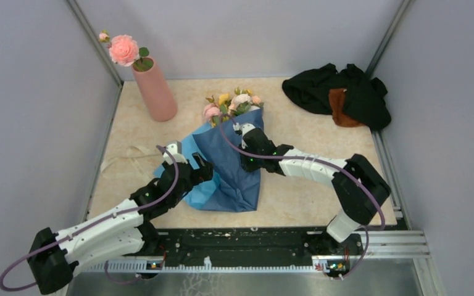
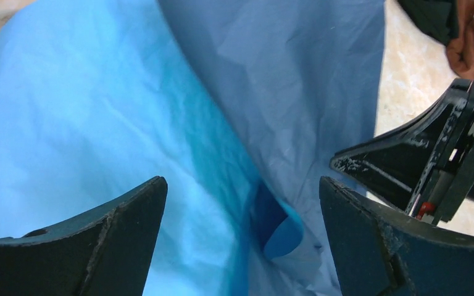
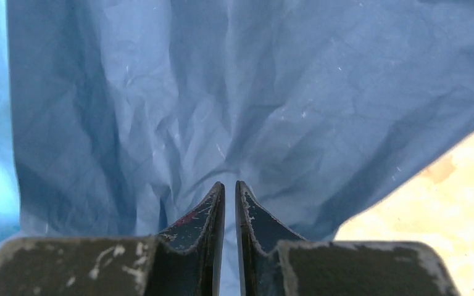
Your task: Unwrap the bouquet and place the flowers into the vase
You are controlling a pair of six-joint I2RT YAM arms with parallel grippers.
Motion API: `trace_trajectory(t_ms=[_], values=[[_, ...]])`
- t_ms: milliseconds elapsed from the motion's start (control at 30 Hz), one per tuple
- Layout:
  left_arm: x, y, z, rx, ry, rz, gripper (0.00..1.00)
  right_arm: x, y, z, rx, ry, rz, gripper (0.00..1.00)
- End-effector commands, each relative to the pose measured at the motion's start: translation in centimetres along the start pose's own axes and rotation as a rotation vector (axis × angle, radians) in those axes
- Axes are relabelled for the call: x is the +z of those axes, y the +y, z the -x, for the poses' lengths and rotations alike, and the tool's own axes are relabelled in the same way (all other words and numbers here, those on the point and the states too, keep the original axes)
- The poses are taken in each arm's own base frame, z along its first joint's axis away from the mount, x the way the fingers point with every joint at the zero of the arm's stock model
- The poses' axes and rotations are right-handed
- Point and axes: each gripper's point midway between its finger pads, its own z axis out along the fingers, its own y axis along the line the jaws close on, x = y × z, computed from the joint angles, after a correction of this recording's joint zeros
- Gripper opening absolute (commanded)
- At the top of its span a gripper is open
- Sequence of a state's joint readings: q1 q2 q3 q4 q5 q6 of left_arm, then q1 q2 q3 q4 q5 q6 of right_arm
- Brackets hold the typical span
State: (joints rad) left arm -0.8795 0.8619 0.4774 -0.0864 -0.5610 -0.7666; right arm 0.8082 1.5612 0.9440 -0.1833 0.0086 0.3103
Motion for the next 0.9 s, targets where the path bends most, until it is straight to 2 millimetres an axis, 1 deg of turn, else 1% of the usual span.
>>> trace_trajectory(t_ms=[0,100,267,400,467,567,700,767,867], values=[[-0.6,3.1,-1.4,-0.036,-0.002,0.077,0.99,1.9,1.5,2.1,0.006,-0.035,0.046,0.12],[-0.1,4.0,-2.6,-0.02,0.024,0.111,0.99,3.5,1.8,1.4,0.017,-0.003,0.061,0.12],[1.7,4.6,-5.0,-0.022,0.057,0.15,0.99,5.3,1.7,0.2,0.033,0.033,0.061,0.12],[3.3,4.8,-5.9,0.004,0.061,0.16,0.98,6.3,1.4,-0.3,0.044,0.054,0.044,0.11],[4.3,5.3,-5.9,0.019,0.081,0.169,0.99,6.8,1.2,-0.4,0.045,0.065,0.034,0.11],[5.7,6.8,-5.6,0.005,0.113,0.172,0.99,7.5,1.1,-0.3,0.047,0.076,0.021,0.11],[6.9,7.6,-4.7,0.03,0.097,0.181,0.99,8.5,0.0,-0.2,0.079,0.089,-0.001,0.11],[7.7,7.2,-4.3,0.051,0.094,0.173,0.99,8.8,-0.7,0.1,0.113,0.088,0.007,0.11],[8.8,6.4,-4.0,0.079,0.102,0.162,0.99,9.1,-1.6,1.3,0.151,0.075,0.019,0.11]])
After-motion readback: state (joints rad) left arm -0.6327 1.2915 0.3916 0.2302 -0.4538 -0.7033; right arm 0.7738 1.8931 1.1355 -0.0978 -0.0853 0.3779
